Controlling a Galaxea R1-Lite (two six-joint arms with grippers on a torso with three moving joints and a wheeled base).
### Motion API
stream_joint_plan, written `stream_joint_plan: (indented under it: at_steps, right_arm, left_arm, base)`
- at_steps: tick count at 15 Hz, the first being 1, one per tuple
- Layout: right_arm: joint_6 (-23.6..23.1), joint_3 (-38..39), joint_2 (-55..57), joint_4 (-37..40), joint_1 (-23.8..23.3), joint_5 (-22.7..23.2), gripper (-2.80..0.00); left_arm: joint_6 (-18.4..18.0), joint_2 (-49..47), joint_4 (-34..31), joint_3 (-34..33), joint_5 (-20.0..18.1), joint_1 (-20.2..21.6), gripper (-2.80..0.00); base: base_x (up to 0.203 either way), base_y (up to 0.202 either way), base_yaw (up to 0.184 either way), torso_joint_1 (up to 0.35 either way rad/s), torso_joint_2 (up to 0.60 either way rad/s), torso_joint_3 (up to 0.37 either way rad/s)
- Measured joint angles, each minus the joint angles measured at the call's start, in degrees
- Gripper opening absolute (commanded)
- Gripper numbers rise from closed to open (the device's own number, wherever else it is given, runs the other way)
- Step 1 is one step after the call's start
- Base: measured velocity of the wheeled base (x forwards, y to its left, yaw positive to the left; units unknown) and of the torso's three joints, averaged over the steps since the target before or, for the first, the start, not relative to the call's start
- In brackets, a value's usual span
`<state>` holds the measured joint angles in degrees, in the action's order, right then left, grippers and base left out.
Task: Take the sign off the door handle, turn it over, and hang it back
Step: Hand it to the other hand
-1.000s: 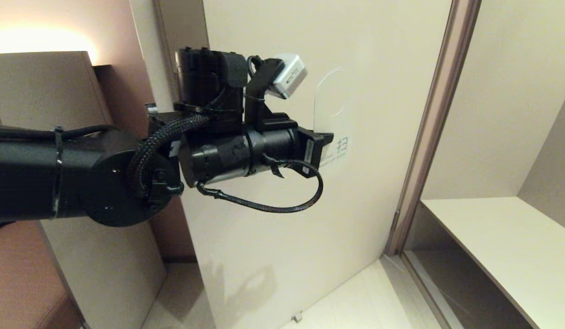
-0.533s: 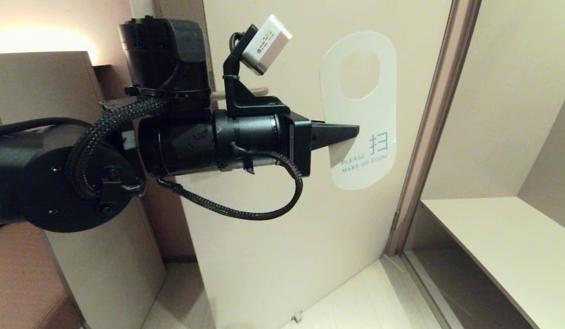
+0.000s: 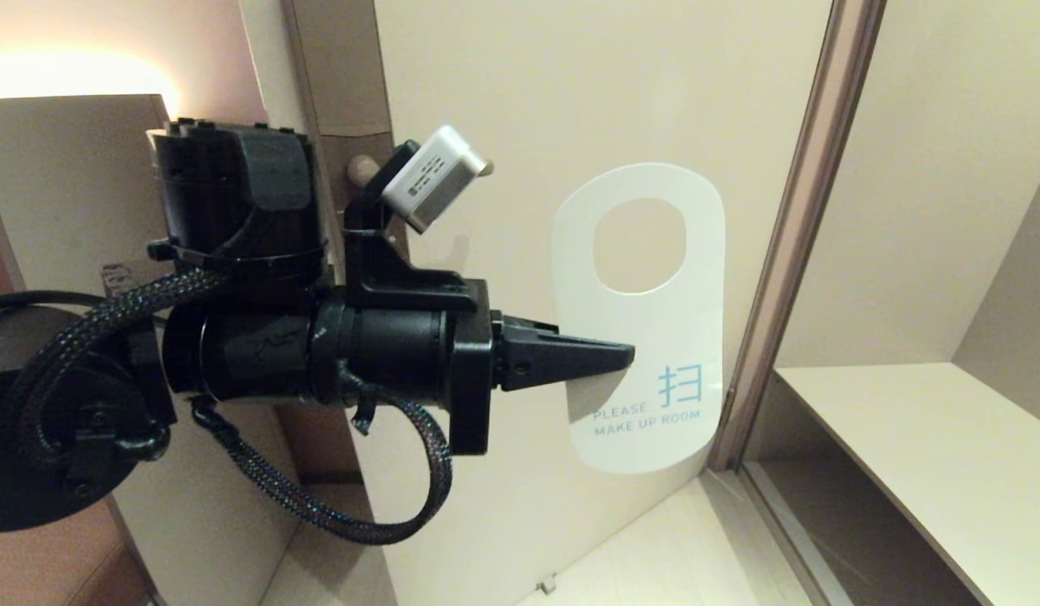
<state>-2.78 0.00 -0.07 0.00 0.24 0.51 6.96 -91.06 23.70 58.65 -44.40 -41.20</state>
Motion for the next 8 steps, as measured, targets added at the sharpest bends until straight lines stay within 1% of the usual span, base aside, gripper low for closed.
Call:
stream_joint_plan:
  at_steps: [2,4,7,8]
  right_arm:
    - [0.04,0.0,0.0,0.07,0.0,0.0,-2.8]
    - [-0.57,0.0,0.0,0.18,0.0,-0.05,-2.8]
    - [-2.15,0.0,0.0,0.07,0.0,0.22,-2.8]
    - [-2.21,0.0,0.0,0.17,0.0,0.33,-2.8]
  left_arm:
    - [0.01,1.76,1.53,-3.79,-1.01,0.58,-2.8]
    - [0.08,2.65,4.66,-6.56,-3.17,1.1,-2.8]
    - [0.01,2.69,5.36,-7.86,-7.19,2.27,-2.8]
    - [0.01,2.51,5.68,-7.96,-7.99,2.77,-2.8]
  base:
    - [0.0,0.0,0.0,0.0,0.0,0.0]
    - [0.0,0.0,0.0,0.0,0.0,0.0]
    - [0.0,0.0,0.0,0.0,0.0,0.0]
    - [0.0,0.0,0.0,0.0,0.0,0.0]
